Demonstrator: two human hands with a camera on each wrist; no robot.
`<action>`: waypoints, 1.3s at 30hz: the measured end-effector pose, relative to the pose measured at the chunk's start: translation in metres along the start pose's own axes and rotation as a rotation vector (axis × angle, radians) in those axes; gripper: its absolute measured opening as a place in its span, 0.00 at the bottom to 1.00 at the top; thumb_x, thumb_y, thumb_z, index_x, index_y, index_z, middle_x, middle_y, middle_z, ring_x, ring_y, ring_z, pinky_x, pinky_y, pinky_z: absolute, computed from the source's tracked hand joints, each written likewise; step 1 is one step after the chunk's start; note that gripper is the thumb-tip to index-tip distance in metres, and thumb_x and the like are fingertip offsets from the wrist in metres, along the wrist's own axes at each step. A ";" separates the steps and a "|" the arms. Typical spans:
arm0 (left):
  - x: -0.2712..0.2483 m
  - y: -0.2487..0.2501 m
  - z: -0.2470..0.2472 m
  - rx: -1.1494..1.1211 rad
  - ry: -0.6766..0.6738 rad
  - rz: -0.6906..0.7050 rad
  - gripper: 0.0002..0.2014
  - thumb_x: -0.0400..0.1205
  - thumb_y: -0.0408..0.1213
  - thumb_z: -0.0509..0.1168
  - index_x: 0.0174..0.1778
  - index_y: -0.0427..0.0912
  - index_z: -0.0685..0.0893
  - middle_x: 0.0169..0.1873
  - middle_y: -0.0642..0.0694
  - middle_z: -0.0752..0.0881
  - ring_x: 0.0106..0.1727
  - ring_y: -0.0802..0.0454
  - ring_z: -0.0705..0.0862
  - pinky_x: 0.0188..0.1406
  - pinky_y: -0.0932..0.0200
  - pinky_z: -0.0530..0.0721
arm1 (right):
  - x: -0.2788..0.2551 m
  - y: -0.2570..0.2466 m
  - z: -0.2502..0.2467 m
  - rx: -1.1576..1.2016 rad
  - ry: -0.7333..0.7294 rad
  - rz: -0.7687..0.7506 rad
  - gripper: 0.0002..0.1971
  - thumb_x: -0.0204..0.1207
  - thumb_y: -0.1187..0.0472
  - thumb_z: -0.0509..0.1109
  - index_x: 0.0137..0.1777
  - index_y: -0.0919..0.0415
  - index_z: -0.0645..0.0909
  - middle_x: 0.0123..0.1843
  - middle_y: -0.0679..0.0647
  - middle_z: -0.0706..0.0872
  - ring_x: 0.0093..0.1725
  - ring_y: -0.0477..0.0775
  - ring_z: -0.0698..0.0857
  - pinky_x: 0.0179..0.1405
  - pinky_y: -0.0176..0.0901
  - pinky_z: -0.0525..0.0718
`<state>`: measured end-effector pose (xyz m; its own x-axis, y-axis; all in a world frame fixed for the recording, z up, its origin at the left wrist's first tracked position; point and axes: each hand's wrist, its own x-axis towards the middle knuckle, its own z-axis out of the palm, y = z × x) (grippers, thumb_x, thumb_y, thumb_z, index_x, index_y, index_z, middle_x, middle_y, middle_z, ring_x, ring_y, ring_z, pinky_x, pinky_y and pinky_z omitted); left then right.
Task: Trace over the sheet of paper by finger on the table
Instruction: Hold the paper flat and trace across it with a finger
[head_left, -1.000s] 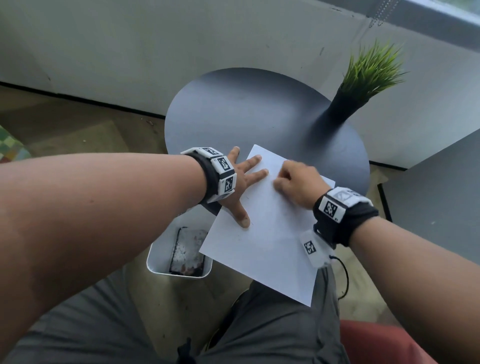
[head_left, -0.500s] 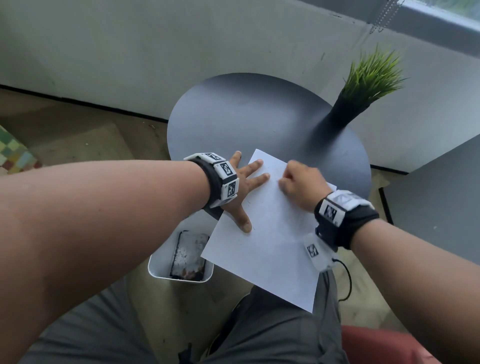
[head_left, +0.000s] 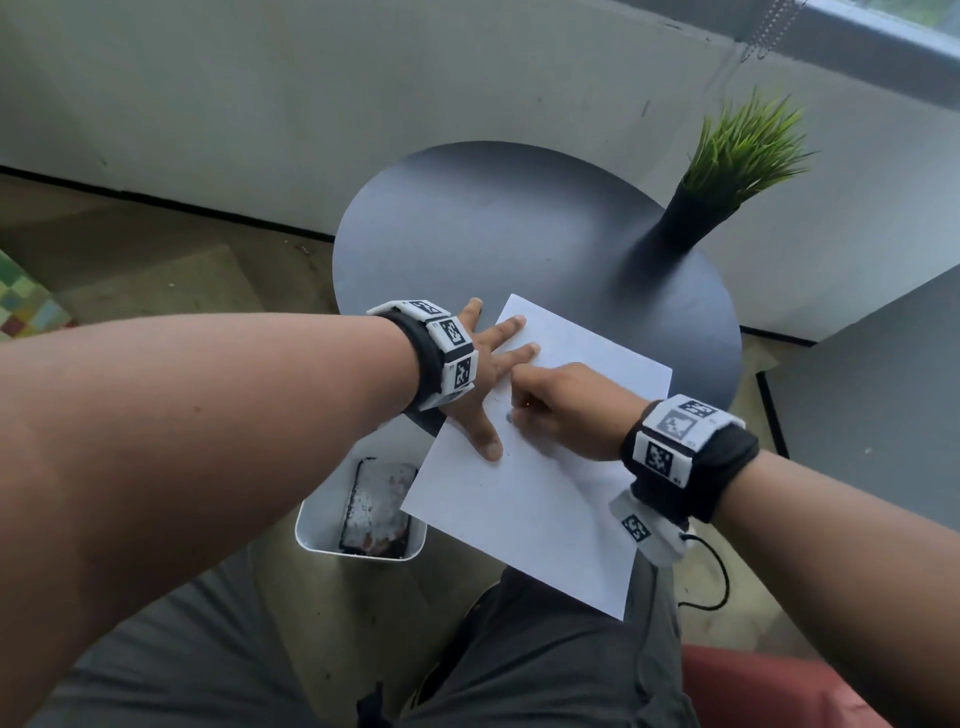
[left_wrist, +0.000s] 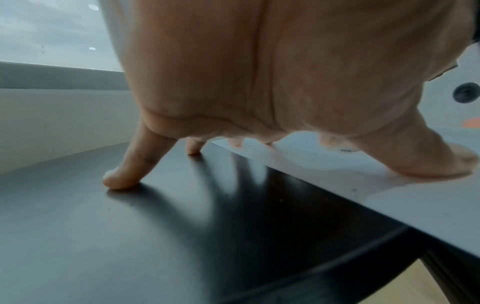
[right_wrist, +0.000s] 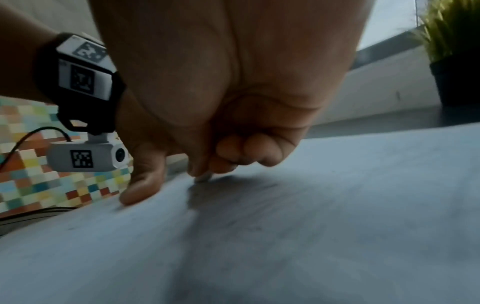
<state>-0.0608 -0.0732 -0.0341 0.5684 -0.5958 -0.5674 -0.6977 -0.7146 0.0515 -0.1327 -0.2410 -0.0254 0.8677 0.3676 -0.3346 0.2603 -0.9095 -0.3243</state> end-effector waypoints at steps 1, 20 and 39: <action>0.001 0.000 0.000 0.005 0.000 0.000 0.69 0.60 0.81 0.71 0.85 0.66 0.31 0.86 0.56 0.28 0.86 0.28 0.30 0.78 0.18 0.53 | 0.001 0.006 -0.003 0.003 -0.002 0.019 0.04 0.79 0.56 0.67 0.45 0.52 0.74 0.40 0.50 0.83 0.43 0.57 0.81 0.42 0.46 0.77; 0.010 0.001 -0.006 0.071 -0.016 -0.017 0.67 0.58 0.80 0.72 0.82 0.75 0.31 0.87 0.55 0.30 0.85 0.23 0.37 0.81 0.22 0.56 | -0.010 -0.002 0.005 0.017 0.068 0.069 0.03 0.81 0.59 0.62 0.49 0.55 0.70 0.42 0.54 0.80 0.43 0.61 0.78 0.42 0.50 0.77; 0.008 0.004 -0.013 0.068 0.001 -0.029 0.61 0.62 0.77 0.73 0.82 0.78 0.37 0.88 0.51 0.33 0.84 0.25 0.46 0.78 0.25 0.64 | -0.004 0.043 -0.017 0.135 0.181 0.385 0.06 0.79 0.53 0.68 0.47 0.55 0.78 0.44 0.51 0.85 0.47 0.55 0.82 0.36 0.38 0.74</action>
<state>-0.0534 -0.0854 -0.0278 0.5891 -0.5754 -0.5673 -0.7089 -0.7050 -0.0211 -0.1175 -0.2851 -0.0230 0.9538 -0.0439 -0.2974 -0.1438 -0.9354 -0.3231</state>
